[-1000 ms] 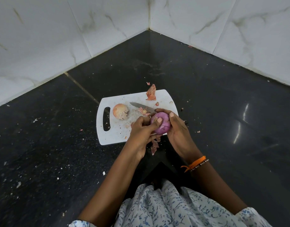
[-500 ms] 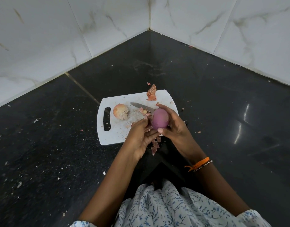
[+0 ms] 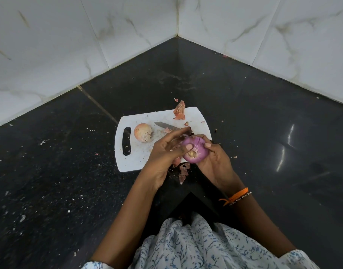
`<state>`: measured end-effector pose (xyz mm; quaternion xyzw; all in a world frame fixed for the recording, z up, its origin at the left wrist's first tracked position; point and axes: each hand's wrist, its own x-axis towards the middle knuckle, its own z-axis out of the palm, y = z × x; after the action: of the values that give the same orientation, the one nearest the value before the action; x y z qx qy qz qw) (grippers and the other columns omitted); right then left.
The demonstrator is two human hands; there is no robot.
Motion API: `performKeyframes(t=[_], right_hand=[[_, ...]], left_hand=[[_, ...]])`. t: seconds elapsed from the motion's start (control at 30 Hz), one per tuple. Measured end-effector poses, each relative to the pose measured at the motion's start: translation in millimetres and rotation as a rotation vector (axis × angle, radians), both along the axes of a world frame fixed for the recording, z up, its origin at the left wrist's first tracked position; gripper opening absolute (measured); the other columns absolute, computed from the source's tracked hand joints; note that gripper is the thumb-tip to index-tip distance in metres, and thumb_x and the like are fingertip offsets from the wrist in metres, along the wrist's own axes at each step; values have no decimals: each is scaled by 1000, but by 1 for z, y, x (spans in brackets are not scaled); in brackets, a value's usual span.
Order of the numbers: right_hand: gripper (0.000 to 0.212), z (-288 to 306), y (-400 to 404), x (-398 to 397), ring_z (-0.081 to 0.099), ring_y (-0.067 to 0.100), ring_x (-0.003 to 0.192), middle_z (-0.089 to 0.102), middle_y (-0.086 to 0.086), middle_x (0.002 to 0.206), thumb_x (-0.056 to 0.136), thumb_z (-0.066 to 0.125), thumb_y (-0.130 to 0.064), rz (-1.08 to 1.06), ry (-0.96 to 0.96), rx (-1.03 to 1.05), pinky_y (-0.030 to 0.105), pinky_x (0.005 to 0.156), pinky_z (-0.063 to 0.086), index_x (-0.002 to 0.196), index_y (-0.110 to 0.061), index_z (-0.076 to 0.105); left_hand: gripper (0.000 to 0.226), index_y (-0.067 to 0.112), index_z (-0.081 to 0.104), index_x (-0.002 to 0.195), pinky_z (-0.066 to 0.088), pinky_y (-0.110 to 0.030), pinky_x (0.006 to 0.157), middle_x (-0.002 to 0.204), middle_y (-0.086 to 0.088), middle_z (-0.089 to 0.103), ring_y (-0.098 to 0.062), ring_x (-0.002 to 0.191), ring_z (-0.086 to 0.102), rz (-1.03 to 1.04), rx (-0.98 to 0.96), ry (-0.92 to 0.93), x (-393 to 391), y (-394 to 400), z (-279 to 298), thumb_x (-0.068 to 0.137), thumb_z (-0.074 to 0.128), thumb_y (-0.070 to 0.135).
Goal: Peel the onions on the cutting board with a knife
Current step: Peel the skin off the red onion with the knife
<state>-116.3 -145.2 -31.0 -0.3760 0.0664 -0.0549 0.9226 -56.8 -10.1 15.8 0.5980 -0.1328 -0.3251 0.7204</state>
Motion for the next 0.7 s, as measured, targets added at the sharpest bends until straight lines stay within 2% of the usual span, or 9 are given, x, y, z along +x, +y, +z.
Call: performKeyframes(t=[0.13,0.27,0.33,0.4,0.47,0.53,0.6,0.67,0.7], right_hand=[[44,-4,2,0,64,21,100,71,6,102,73,61,-24,7,-2,-1,32,79,56,112,-4,56],[38,-3,8,0,65,15,102,71,1,106,67,75,-35,22,-100,-28,30,79,55,102,-20,73],[40,-2,11,-1,65,12,102,70,-2,106,65,76,-39,26,-112,-59,29,79,55,102,-23,73],[41,-2,9,-3,65,11,102,71,-3,106,65,75,-40,18,-117,-70,28,78,55,102,-24,73],[29,0,7,-2,67,11,97,72,-2,103,73,66,-29,-17,-96,-66,26,75,56,100,-22,74],[27,-2,5,4,70,15,84,72,4,89,88,46,-13,-41,91,-77,22,63,56,92,-12,72],[34,-7,3,5,68,20,77,72,3,74,97,29,-5,-49,219,-94,19,55,54,89,-6,62],[38,-9,3,6,67,20,85,73,2,80,95,29,-9,-65,128,-36,22,63,56,92,-6,66],[40,-8,3,4,69,19,89,73,5,88,92,32,-13,-52,59,5,24,69,57,92,-9,71]], left_hand=[[26,22,73,94,51,-16,62,98,5,73,-5,93,66,82,-22,-62,-5,-4,1,71,73,10],[7,19,72,73,53,-23,61,78,5,72,-7,77,67,185,-43,-17,-9,-12,3,73,72,13],[13,19,71,69,50,-27,60,76,4,71,-10,74,65,224,-14,-15,-8,-14,3,80,69,10],[14,19,71,69,47,-31,63,77,3,70,-12,75,64,244,19,-13,-8,-14,3,81,68,13],[12,20,72,71,48,-30,62,78,4,71,-12,76,65,244,33,-13,-9,-15,3,83,67,18],[12,20,72,76,49,-22,55,78,6,71,-8,73,65,221,10,-9,-11,-14,4,84,64,23],[13,20,72,83,50,-21,57,83,3,71,-8,77,66,143,-49,-11,-11,-10,4,78,64,30],[22,18,70,94,54,-26,69,95,1,70,-12,92,65,48,-67,-54,-9,-4,3,74,68,26],[22,17,68,98,54,-27,73,99,2,69,-13,99,64,11,-69,-84,-8,-3,2,76,70,16]])
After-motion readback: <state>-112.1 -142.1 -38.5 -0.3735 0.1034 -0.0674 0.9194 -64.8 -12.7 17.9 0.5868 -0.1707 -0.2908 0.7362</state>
